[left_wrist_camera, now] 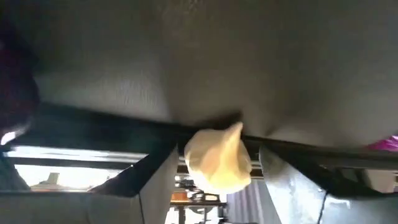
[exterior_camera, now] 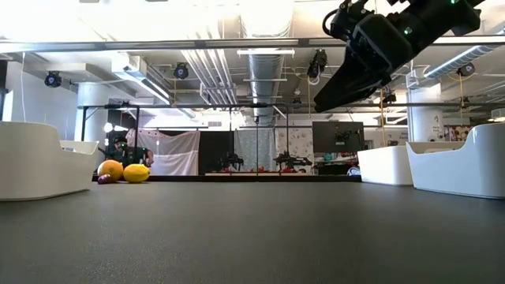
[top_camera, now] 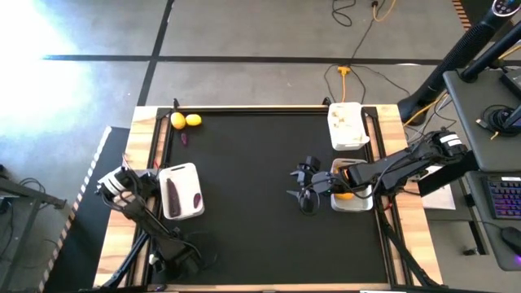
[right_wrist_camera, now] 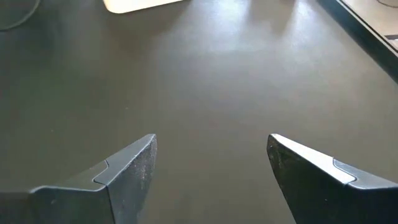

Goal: Sort produce into baskets
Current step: Put the garlic into the top white bin

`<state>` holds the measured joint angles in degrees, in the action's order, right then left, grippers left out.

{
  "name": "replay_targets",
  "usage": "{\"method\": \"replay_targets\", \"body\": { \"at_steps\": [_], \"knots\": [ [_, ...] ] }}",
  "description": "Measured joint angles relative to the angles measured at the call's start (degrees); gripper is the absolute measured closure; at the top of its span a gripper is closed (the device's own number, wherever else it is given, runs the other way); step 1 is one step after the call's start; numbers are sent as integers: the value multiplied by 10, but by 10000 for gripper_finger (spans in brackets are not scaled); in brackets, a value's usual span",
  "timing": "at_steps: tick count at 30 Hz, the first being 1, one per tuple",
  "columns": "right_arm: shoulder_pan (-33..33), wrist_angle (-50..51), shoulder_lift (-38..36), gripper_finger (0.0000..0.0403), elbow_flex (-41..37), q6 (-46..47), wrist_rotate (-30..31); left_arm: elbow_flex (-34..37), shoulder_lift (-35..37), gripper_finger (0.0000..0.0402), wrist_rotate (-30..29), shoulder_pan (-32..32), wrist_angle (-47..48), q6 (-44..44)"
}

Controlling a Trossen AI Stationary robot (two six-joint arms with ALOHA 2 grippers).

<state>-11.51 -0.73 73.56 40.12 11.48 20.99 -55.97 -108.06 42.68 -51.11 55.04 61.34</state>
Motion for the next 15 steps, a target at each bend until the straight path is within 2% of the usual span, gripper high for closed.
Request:
{"method": "replay_targets", "body": {
  "at_steps": [8,15],
  "knots": [
    [0,4,0,105,0,0,0,-4,-33,251,13,-3,-1,-56],
    [0,4,0,109,0,3,0,-4,-8,321,3,-4,18,-61]
  ]
}}
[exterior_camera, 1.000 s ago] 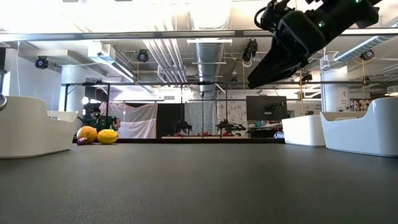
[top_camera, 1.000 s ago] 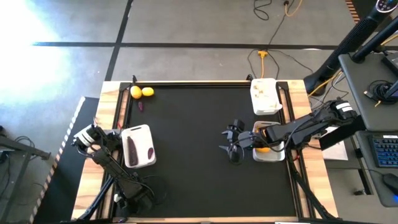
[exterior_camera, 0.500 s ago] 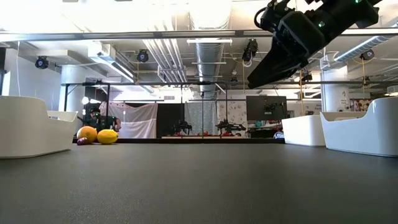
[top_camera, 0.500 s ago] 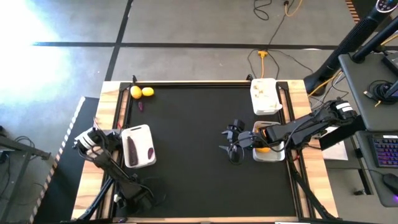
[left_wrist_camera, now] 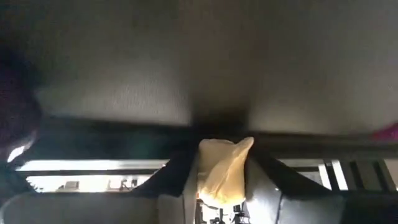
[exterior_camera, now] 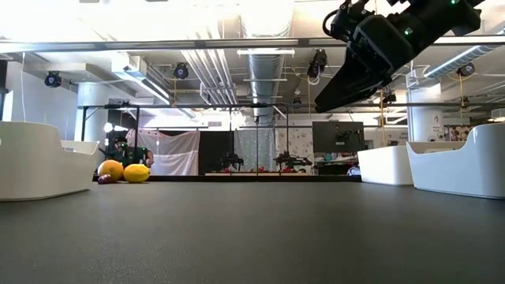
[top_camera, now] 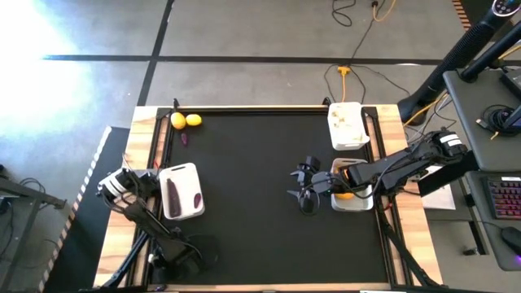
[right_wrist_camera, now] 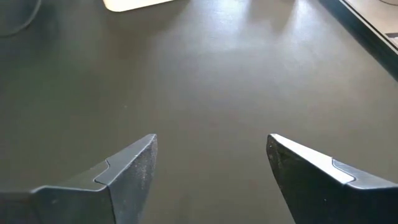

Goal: Sort produce into baskets
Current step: Put the garlic into the top white bin

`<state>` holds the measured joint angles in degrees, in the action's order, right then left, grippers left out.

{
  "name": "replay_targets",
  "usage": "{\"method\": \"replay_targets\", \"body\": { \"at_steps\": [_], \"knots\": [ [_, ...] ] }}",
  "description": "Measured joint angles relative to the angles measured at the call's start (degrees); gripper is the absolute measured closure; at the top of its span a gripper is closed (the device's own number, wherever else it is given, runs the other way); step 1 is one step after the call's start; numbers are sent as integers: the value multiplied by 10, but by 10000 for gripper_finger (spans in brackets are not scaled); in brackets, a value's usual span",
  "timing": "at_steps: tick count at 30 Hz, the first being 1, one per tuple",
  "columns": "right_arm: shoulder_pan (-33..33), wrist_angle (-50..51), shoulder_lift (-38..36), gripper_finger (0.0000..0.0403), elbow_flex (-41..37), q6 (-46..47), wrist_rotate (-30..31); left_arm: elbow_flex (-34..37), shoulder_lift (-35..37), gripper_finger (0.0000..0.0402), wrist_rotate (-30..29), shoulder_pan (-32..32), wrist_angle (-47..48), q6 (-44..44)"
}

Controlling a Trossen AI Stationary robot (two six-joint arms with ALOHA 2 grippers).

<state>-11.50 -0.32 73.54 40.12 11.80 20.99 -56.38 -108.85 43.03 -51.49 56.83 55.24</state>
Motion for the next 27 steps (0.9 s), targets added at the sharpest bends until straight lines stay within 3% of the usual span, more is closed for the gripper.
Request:
{"method": "replay_targets", "body": {
  "at_steps": [5,8,10,14,20,25,27],
  "knots": [
    [0,0,0,117,0,-3,0,-49,30,335,-27,2,60,7],
    [0,0,0,121,0,-10,-2,-108,44,336,-76,12,101,16],
    [-2,-1,0,124,0,-19,-5,-152,52,336,-139,24,104,26],
    [-23,-9,0,128,0,-42,-6,-225,57,336,-319,69,69,8],
    [-86,1,0,127,0,-42,-6,-230,51,336,-482,175,-109,-170],
    [-136,17,4,130,0,-15,0,-165,28,336,-559,269,-379,-334],
    [-148,26,8,132,-1,5,0,-130,19,334,-560,304,-500,-373]
  ]
}}
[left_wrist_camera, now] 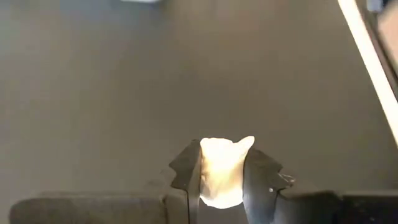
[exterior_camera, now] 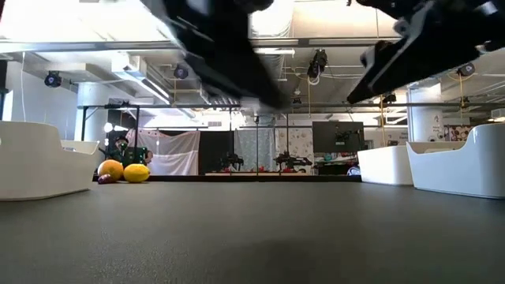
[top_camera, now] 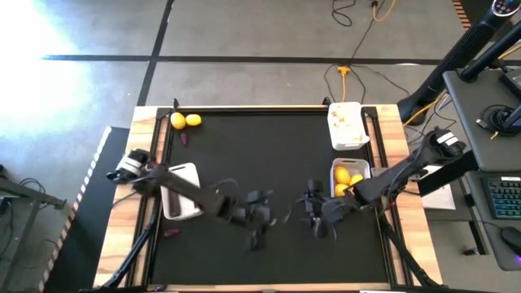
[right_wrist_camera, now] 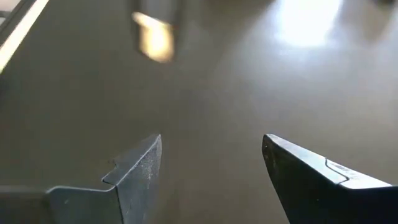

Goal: Sort produce into baskets
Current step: Put the garlic into the top white bin

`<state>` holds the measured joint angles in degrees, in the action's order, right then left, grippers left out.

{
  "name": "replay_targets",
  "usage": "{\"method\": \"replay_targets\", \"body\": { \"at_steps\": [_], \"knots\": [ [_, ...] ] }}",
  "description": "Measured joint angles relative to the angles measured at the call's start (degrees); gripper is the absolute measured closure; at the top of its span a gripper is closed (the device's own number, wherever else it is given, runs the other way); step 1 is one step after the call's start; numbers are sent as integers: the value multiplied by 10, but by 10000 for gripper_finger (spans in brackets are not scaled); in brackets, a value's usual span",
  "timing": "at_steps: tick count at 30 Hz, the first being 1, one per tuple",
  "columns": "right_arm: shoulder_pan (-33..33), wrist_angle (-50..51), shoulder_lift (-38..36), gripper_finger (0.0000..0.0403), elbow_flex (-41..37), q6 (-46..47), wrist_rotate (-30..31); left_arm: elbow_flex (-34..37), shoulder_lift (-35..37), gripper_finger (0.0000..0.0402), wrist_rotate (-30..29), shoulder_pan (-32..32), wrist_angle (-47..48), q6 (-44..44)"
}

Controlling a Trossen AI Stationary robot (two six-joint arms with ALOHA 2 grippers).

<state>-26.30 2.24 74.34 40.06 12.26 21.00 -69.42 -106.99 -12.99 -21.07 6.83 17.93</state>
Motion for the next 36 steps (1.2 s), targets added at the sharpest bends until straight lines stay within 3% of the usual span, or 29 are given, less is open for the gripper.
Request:
{"method": "replay_targets", "body": {
  "at_steps": [4,9,14,18,26,32,36],
  "knots": [
    [-14,7,23,131,-1,37,0,63,-32,329,3,55,-172,-18],
    [-16,-5,83,117,-1,64,7,102,-89,328,15,75,-284,-10],
    [-14,-27,148,96,6,63,46,102,-132,312,15,75,-319,6],
    [-12,-33,175,84,32,63,46,106,-125,266,17,75,-314,-6],
    [22,-101,212,80,48,56,44,190,21,167,15,66,-290,-39],
    [64,-185,253,89,49,42,-10,323,160,156,-42,30,-401,-34],
    [79,-208,283,105,50,38,-19,385,200,159,-85,-2,-444,-26]
  ]
}}
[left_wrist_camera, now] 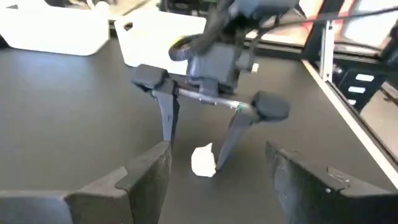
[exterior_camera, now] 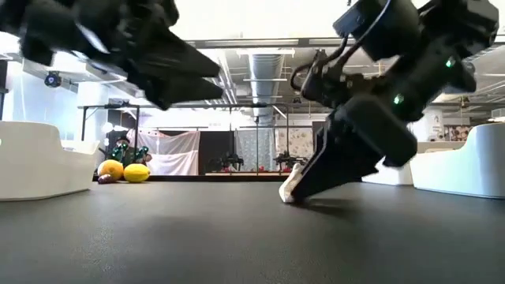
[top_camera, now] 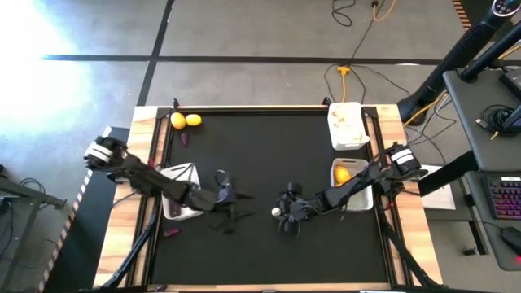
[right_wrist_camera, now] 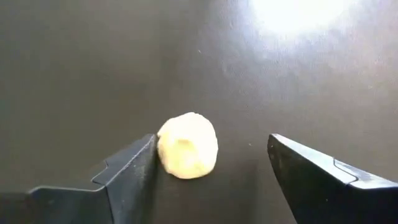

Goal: Sort produce into baskets
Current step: Put the garlic into the top white bin

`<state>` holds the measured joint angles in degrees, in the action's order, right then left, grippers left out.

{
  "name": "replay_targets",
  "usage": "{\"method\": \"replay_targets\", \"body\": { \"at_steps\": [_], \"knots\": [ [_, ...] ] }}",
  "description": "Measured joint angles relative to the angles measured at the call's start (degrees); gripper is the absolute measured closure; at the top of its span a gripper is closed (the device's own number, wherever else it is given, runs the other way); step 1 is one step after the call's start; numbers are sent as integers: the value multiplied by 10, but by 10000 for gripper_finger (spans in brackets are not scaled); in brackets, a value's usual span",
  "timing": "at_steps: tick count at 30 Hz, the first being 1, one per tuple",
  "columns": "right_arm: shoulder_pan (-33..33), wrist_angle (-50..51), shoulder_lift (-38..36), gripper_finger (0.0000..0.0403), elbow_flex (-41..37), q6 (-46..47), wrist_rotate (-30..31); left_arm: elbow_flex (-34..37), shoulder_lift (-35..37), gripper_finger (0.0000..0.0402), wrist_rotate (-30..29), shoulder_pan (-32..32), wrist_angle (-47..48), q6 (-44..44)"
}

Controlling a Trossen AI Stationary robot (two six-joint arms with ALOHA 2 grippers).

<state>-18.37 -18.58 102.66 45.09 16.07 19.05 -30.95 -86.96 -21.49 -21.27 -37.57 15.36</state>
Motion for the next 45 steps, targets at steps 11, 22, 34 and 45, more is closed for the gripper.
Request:
{"method": "replay_targets", "body": {
  "at_steps": [11,22,34,45],
  "knots": [
    [1,13,10,248,16,-1,-9,11,-4,169,-101,-85,-6,-9],
    [88,385,-141,337,119,-2,31,-7,-11,169,-151,-153,2,-16],
    [353,732,-356,337,115,65,139,-40,-36,169,-181,-201,3,-23],
    [581,648,-336,334,19,21,82,-149,-54,169,-181,-233,135,-56]
  ]
}}
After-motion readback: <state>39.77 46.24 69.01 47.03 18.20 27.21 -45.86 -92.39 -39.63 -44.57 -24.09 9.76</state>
